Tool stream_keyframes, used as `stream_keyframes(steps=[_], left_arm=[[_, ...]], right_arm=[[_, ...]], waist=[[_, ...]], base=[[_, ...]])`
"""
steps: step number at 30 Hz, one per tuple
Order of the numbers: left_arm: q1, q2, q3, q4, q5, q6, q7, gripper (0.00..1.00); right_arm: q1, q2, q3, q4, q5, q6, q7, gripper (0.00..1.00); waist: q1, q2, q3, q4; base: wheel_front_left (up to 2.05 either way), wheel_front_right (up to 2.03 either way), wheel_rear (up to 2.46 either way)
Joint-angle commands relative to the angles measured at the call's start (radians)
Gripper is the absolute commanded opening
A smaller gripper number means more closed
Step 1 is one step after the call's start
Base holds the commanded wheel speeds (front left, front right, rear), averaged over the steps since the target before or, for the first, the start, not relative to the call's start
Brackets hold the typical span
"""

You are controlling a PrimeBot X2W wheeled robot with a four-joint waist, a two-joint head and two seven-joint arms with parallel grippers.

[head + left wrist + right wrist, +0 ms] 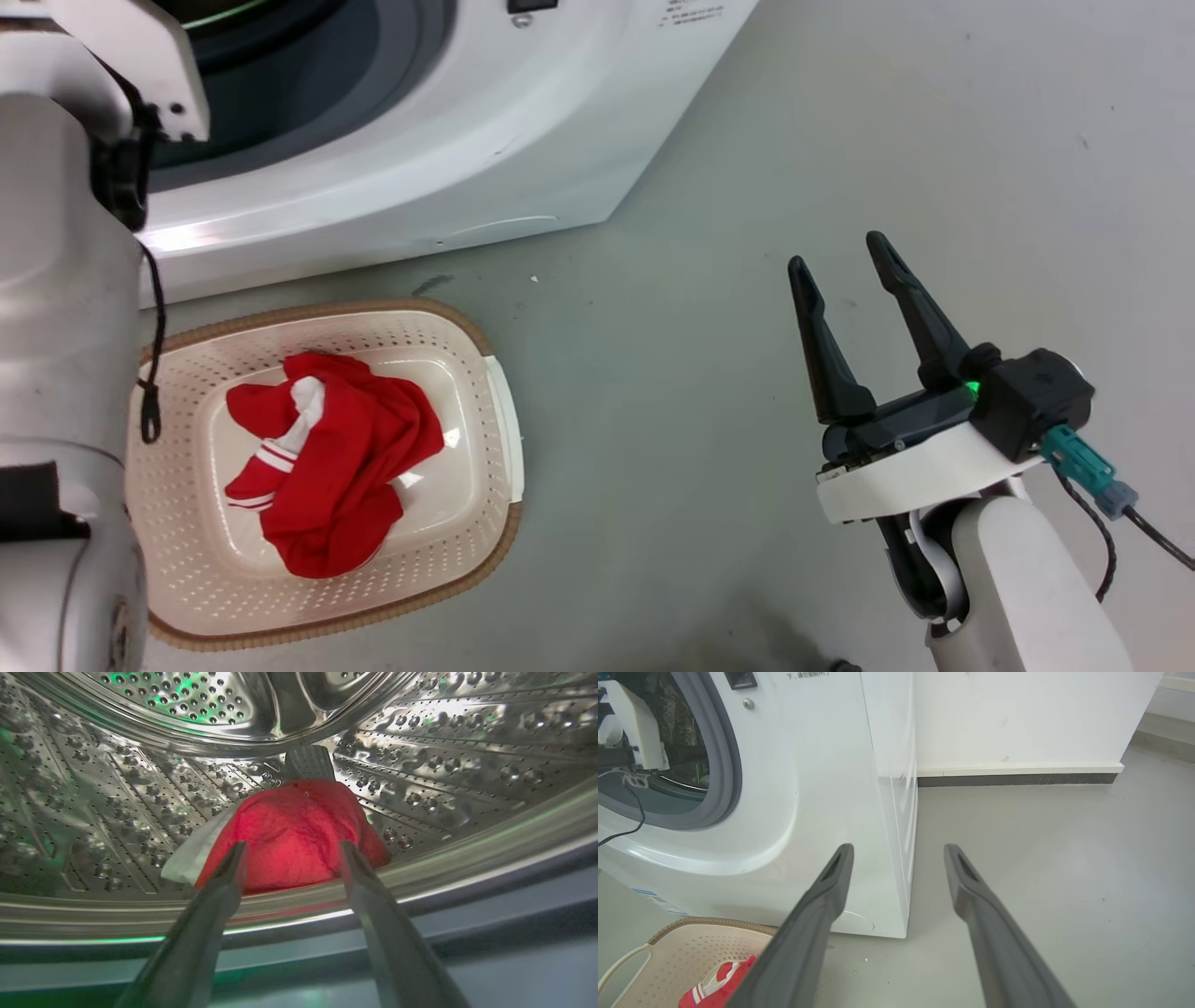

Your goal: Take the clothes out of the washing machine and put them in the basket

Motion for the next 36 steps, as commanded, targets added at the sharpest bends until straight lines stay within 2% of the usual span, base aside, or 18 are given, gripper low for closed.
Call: stream_keyframes(steps=[1, 7, 16, 23, 24, 25, 26, 27, 36], left_arm=[[-0.021, 0.002, -0.007, 0.01, 0.007, 0.004, 0.015, 1.0], [-0.127, 0.057, -0.031, 0.07, 0.033, 0.013, 0.133, 1.0], [-0.249, 0.137, -0.054, 0.06, 0.061, 0.043, 0.276, 1.0], [-0.257, 0.164, -0.057, 0.024, 0.059, 0.078, 0.362, 1.0], [-0.25, 0.166, -0.056, 0.015, 0.058, 0.083, 0.37, 0.97], [-0.241, 0.167, -0.055, 0.008, 0.056, 0.088, 0.38, 0.47], [-0.235, 0.169, -0.056, -0.007, 0.057, 0.096, 0.375, 0.17], [-0.227, 0.172, -0.058, -0.019, 0.059, 0.103, 0.377, 0.0], [-0.173, 0.208, -0.06, -0.192, 0.078, 0.18, 0.323, 0.0]], right_arm=[[-0.016, 0.001, 0.004, 0.006, 0.007, -0.001, -0.005, 1.0], [-0.038, -0.001, 0.035, 0.007, 0.029, -0.001, -0.01, 1.0], [-0.036, 0.0, 0.058, -0.033, 0.059, -0.001, -0.01, 1.0], [-0.027, -0.003, 0.075, -0.053, 0.076, -0.001, -0.01, 1.0], [-0.027, -0.003, 0.077, -0.055, 0.076, -0.001, -0.01, 1.0], [-0.025, -0.003, 0.079, -0.057, 0.077, -0.001, -0.01, 1.0], [-0.025, -0.003, 0.082, -0.058, 0.078, -0.001, -0.01, 1.0], [-0.024, -0.003, 0.085, -0.059, 0.081, -0.001, -0.01, 1.0], [-0.037, -0.008, 0.094, -0.051, 0.098, -0.001, -0.01, 1.0]], waist=[[-0.0002, 0.0, 0.02, -0.019], [-0.0002, 0.0, 0.071, -0.063], [-0.0002, 0.0, 0.169, -0.12], [-0.0002, 0.0, 0.205, -0.136], [-0.0002, 0.0, 0.207, -0.137], [-0.0002, 0.0, 0.209, -0.138], [-0.0002, 0.0, 0.21, -0.138], [-0.0002, 0.0, 0.211, -0.139], [-0.0002, 0.0, 0.208, -0.148]], base=[[0.0, 0.0, 0.0], [0.0, 0.0, 0.0], [0.0, 0.0, 0.0], [0.0, 0.0, 0.0], [0.0, 0.0, 0.0], [0.0, 0.0, 0.0], [0.0, 0.0, 0.0], [0.0, 0.0, 0.0], [0.0, 0.0, 0.0]])
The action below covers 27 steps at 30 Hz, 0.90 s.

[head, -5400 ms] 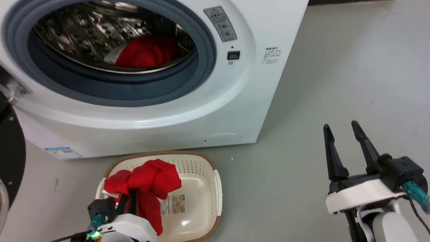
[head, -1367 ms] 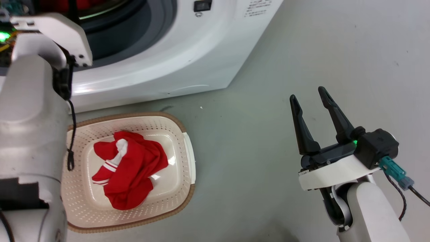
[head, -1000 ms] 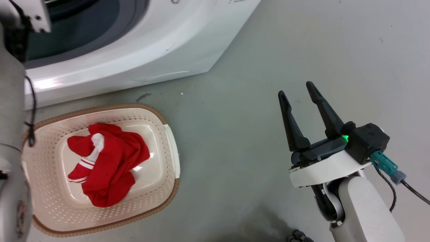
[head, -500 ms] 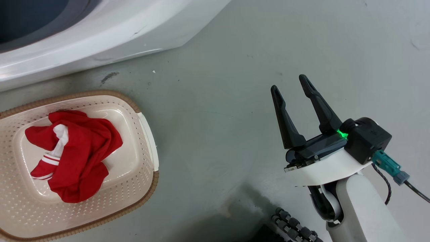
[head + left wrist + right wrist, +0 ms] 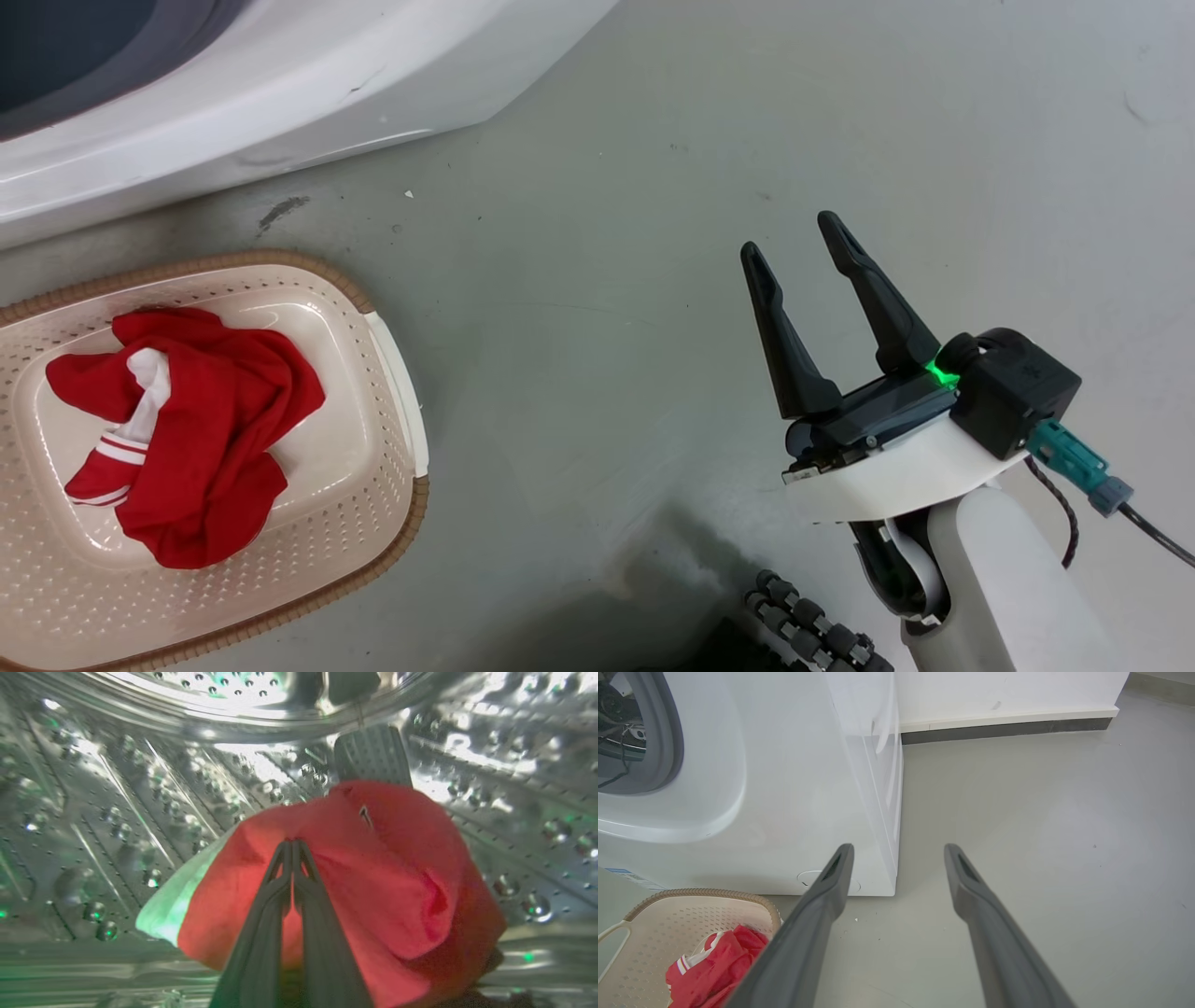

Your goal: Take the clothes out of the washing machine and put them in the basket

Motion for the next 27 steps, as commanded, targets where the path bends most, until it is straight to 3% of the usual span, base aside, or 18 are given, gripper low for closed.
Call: stream_keyframes(steps=[1, 9, 27], left_arm=[[0.026, 0.005, 0.002, -0.025, 0.0, 0.014, -0.016, 0.0], [0.134, -0.021, 0.024, -0.16, -0.044, 0.041, -0.137, 0.0], [0.464, -0.12, 0.064, -0.204, -0.179, 0.009, -0.452, 0.0]], right_arm=[[-0.007, -0.002, -0.004, 0.003, 0.006, -0.001, -0.003, 1.0], [-0.012, -0.006, -0.047, 0.011, -0.018, -0.001, -0.003, 1.0], [0.068, 0.005, -0.126, 0.056, -0.086, -0.001, -0.003, 1.0]], waist=[[-0.0001, 0.0, -0.004, 0.002], [-0.0001, 0.0, -0.061, 0.034], [-0.0001, 0.0, -0.344, 0.127]], base=[[0.0, 0.0, 0.0], [0.0, 0.0, 0.0], [0.0, 0.0, 0.0]])
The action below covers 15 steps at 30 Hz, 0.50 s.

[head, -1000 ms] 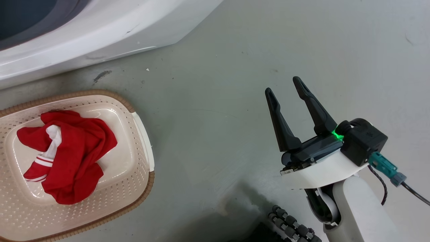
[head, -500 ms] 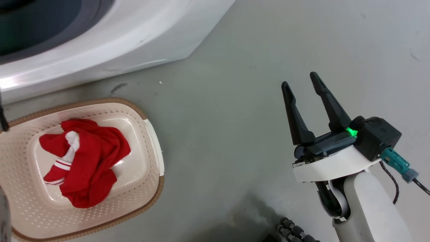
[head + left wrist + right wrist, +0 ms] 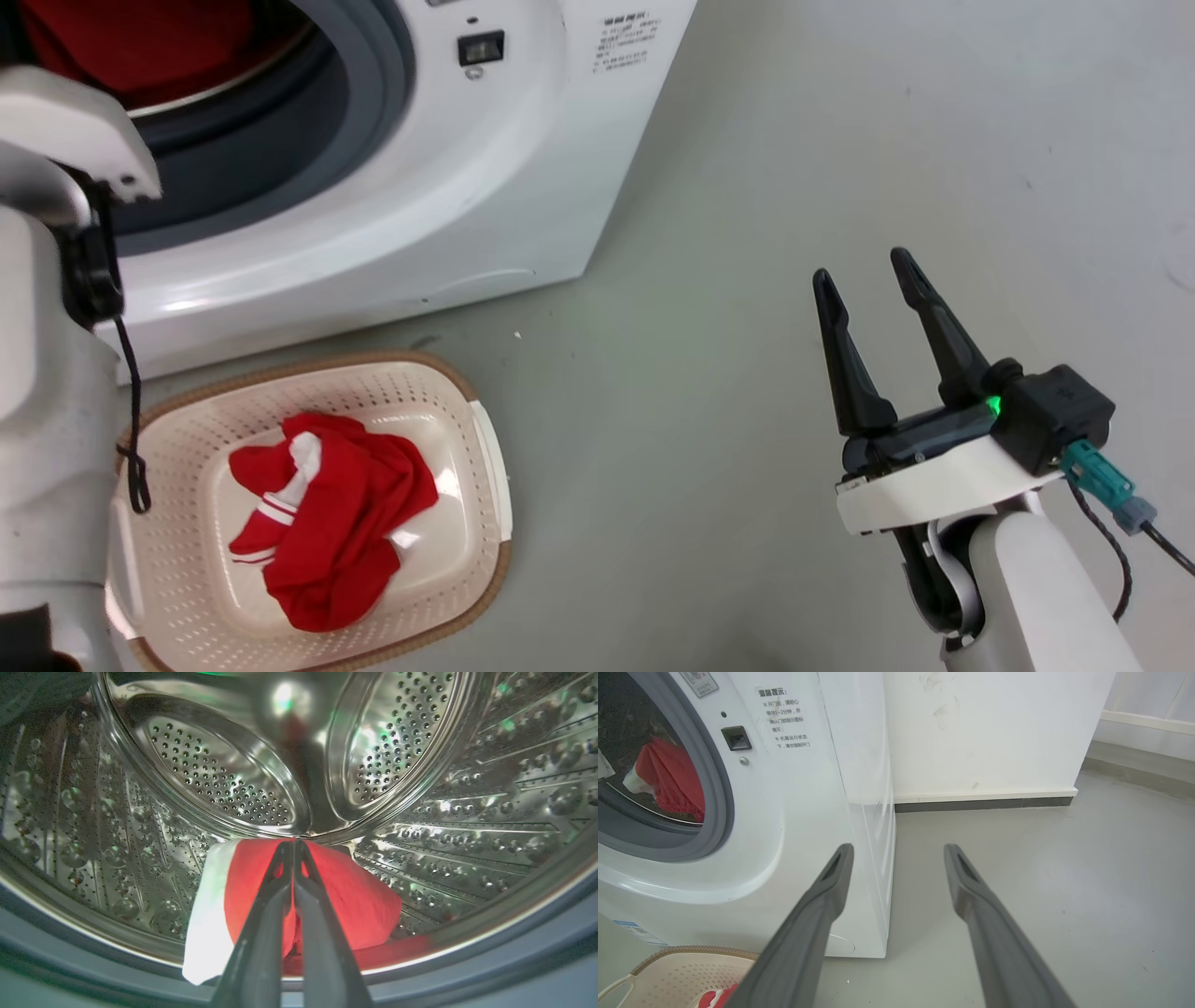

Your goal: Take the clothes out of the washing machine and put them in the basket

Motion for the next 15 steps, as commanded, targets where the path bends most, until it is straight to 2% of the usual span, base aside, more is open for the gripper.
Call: stream_keyframes(steps=[1, 15], left_arm=[[0.016, -0.007, 0.0, -0.007, -0.004, 0.0, -0.013, 0.0], [0.258, -0.058, 0.006, -0.117, -0.082, -0.044, -0.119, 0.0]], right_arm=[[0.015, 0.002, -0.003, 0.005, -0.006, -0.001, -0.002, 1.0], [0.107, 0.006, -0.064, -0.017, -0.037, -0.001, 0.042, 1.0]], waist=[[0.0001, 0.0, -0.053, 0.029], [0.0001, 0.0, -0.247, 0.108]], base=[[0.0, 0.0, 0.0], [0.0, 0.0, 0.0]])
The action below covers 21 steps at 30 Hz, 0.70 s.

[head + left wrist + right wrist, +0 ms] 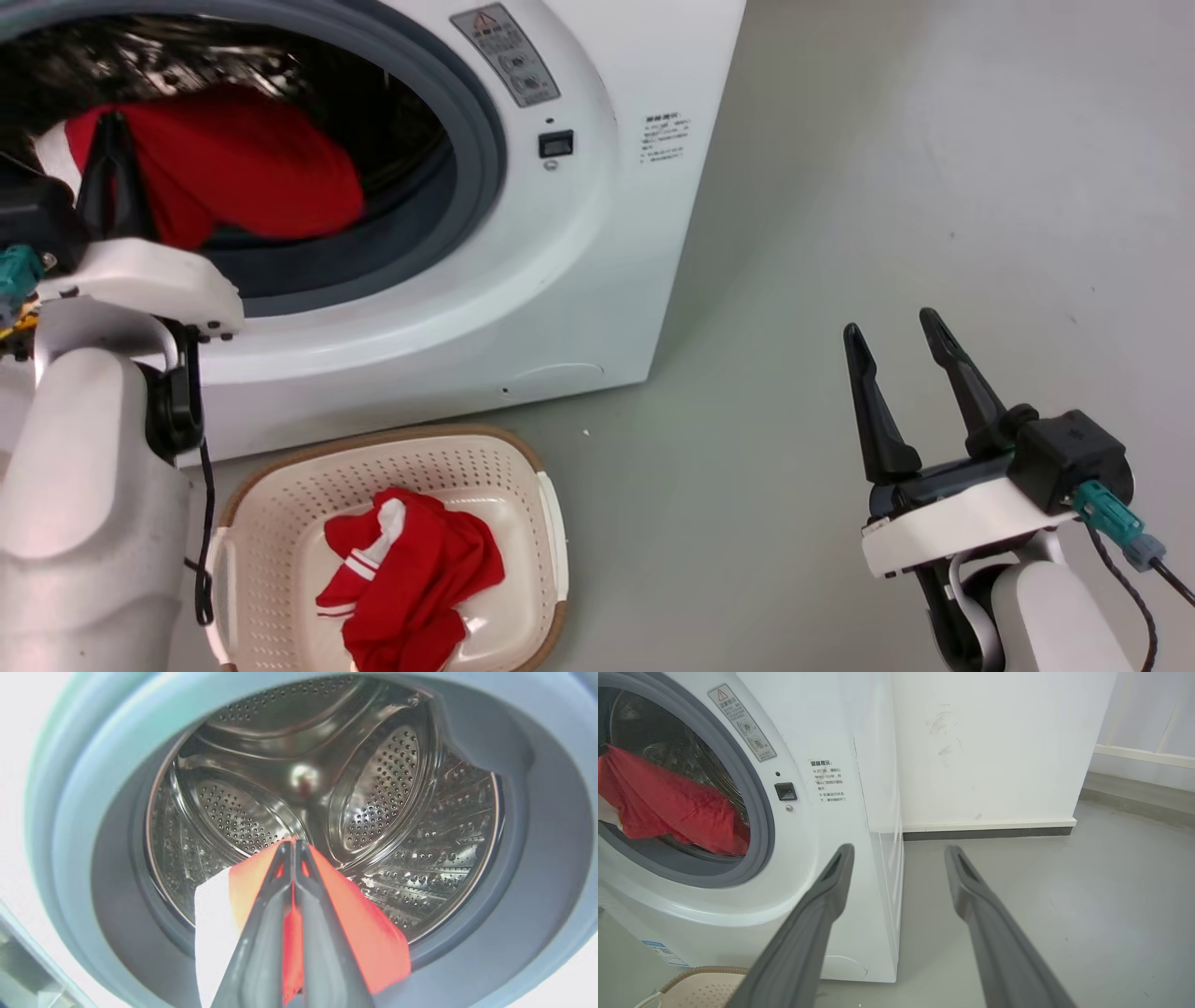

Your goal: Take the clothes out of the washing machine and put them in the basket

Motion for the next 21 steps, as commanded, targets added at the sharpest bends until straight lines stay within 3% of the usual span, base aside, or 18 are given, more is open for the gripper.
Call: stream_keyframes(steps=[1, 10, 21], left_arm=[[0.025, -0.003, -0.002, -0.01, -0.004, -0.005, -0.007, 0.0], [0.153, -0.016, -0.022, -0.143, -0.018, -0.011, -0.015, 0.0], [0.397, -0.041, -0.07, -0.478, 0.005, 0.054, 0.068, 0.0]], right_arm=[[0.015, 0.003, -0.003, -0.006, 0.001, -0.001, 0.004, 1.0], [0.081, 0.003, -0.019, -0.04, -0.006, -0.001, 0.04, 1.0], [0.133, 0.003, -0.034, -0.087, -0.019, -0.001, 0.075, 1.0]], waist=[[0.0002, -0.0001, -0.036, 0.027], [0.0002, -0.0001, -0.133, 0.08], [0.0002, -0.0001, -0.174, 0.129]], base=[[0.0, 0.0, 0.0], [0.0, 0.0, 0.0], [0.0, 0.0, 0.0]])
